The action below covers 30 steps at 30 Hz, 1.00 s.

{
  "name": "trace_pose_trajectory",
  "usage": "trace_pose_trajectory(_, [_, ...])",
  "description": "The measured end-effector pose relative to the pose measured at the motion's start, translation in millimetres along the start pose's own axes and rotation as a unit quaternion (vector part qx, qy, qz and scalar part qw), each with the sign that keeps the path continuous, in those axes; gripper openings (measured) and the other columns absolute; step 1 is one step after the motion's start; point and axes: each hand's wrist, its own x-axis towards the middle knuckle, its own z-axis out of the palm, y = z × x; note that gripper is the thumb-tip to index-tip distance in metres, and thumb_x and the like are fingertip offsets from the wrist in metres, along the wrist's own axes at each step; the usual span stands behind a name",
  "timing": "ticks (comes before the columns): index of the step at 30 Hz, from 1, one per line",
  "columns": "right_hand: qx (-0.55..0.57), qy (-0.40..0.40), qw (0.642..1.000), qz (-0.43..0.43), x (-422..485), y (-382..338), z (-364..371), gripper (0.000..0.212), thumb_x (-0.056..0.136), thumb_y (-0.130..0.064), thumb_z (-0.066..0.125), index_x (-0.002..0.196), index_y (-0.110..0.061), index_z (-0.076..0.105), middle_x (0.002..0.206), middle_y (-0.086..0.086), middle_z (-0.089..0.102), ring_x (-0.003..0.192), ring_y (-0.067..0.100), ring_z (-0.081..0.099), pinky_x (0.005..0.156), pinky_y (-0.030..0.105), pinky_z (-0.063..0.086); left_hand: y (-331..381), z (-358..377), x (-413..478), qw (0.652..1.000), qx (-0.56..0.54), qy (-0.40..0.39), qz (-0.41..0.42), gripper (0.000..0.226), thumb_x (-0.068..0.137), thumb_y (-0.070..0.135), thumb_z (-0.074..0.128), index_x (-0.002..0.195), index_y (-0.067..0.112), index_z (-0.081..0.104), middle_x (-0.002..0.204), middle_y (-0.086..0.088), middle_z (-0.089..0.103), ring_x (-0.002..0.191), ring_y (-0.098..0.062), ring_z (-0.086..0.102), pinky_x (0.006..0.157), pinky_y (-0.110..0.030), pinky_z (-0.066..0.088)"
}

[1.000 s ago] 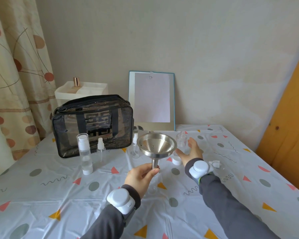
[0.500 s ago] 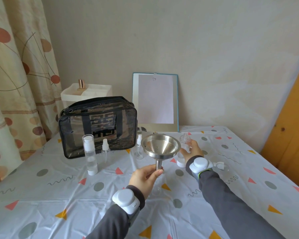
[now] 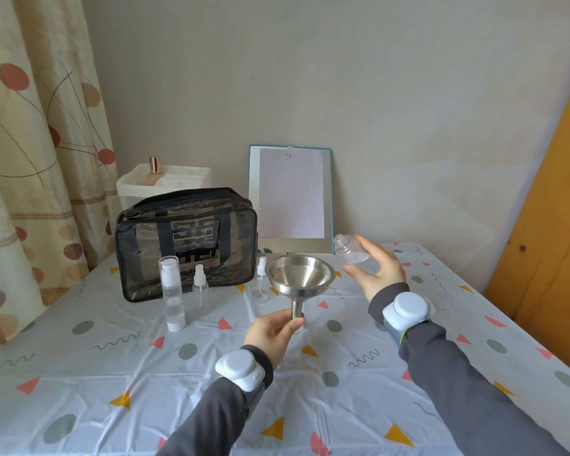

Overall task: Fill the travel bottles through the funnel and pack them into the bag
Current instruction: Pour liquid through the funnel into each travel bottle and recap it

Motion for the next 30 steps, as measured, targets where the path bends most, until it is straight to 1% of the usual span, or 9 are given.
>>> trace_pose_trajectory(4, [-0.020,-0.010,0.999,-0.027,-6,-12,-7,0.055,0.072,-0.001,0.074,0.122,-0.019,0.059,0.111,-0.005,0.052,0.107,0.008,0.046,0.088,0.003,0.026,3,0,-1,1.000,-0.002,0.001,-0.005,0.008,0.087,0.022,0.062,0.089,0.026,0.068,0.089,0.010,0.070,0.085,0.007,0.063,0.079,-0.005,0.045])
trace_pose_trajectory(8, [-0.042,-0.007,0.997,-0.060,-10,-19,-10,0.056,0.068,0.005,0.074,0.120,-0.013,0.061,0.107,-0.001,0.051,0.100,0.010,0.048,0.083,-0.008,0.023,5,-1,-2,1.000,0.007,0.004,-0.006,0.009,0.087,0.024,0.062,0.094,0.024,0.069,0.090,0.011,0.070,0.088,0.002,0.063,0.077,-0.004,0.044])
trace_pose_trajectory(12, [-0.072,-0.011,0.994,-0.086,-12,-28,-13,0.056,0.066,0.008,0.073,0.117,-0.014,0.063,0.104,-0.001,0.051,0.097,0.010,0.048,0.084,-0.008,0.023,7,-2,-3,1.000,0.015,0.005,-0.007,0.015,0.087,0.023,0.062,0.098,0.018,0.070,0.092,0.010,0.069,0.087,0.001,0.062,0.074,-0.001,0.043])
trace_pose_trajectory(18, [-0.093,-0.027,0.991,-0.095,-15,-37,-12,0.056,0.067,0.009,0.072,0.117,-0.013,0.063,0.106,0.002,0.052,0.098,0.011,0.047,0.084,-0.008,0.021,8,-2,-3,1.000,0.022,0.005,-0.010,0.015,0.088,0.023,0.061,0.099,0.018,0.070,0.092,0.011,0.068,0.087,0.002,0.061,0.071,0.002,0.041])
trace_pose_trajectory(19, [-0.097,-0.028,0.990,-0.096,-14,-38,-12,0.056,0.067,0.009,0.072,0.117,-0.013,0.063,0.108,0.005,0.053,0.099,0.012,0.048,0.086,-0.006,0.022,8,-2,-3,1.000,0.024,0.006,-0.009,0.016,0.088,0.022,0.061,0.100,0.017,0.069,0.093,0.010,0.068,0.088,0.001,0.061,0.072,0.002,0.041])
trace_pose_trajectory(22, [-0.108,-0.031,0.989,-0.095,-14,-38,-11,0.056,0.067,0.008,0.071,0.118,-0.014,0.063,0.112,0.007,0.055,0.105,0.019,0.051,0.092,0.009,0.027,8,-2,-3,1.000,0.013,0.006,-0.013,0.017,0.088,0.020,0.060,0.102,0.015,0.069,0.095,0.007,0.068,0.091,-0.001,0.061,0.073,0.003,0.040])
trace_pose_trajectory(27, [-0.117,-0.024,0.987,-0.107,-14,-38,-11,0.055,0.068,0.009,0.070,0.116,-0.017,0.064,0.111,0.003,0.055,0.107,0.023,0.050,0.097,0.017,0.029,8,-1,-4,1.000,0.010,0.008,-0.013,0.017,0.088,0.019,0.060,0.102,0.014,0.068,0.095,0.007,0.068,0.090,-0.001,0.061,0.072,0.003,0.040])
trace_pose_trajectory(28, [-0.118,-0.022,0.986,-0.112,-14,-39,-12,0.055,0.067,0.009,0.070,0.115,-0.017,0.065,0.110,0.003,0.056,0.106,0.022,0.050,0.099,0.020,0.030,8,-1,-4,1.000,0.013,0.009,-0.011,0.018,0.088,0.020,0.060,0.103,0.014,0.068,0.095,0.007,0.068,0.091,-0.002,0.061,0.072,0.003,0.040])
trace_pose_trajectory(30, [-0.118,-0.022,0.985,-0.124,-14,-40,-12,0.054,0.066,0.011,0.069,0.113,-0.016,0.065,0.109,0.005,0.057,0.102,0.016,0.049,0.107,0.037,0.031,8,-2,-4,1.000,0.018,0.008,-0.010,0.018,0.088,0.021,0.060,0.103,0.015,0.068,0.096,0.007,0.068,0.092,-0.002,0.061,0.073,0.002,0.040])
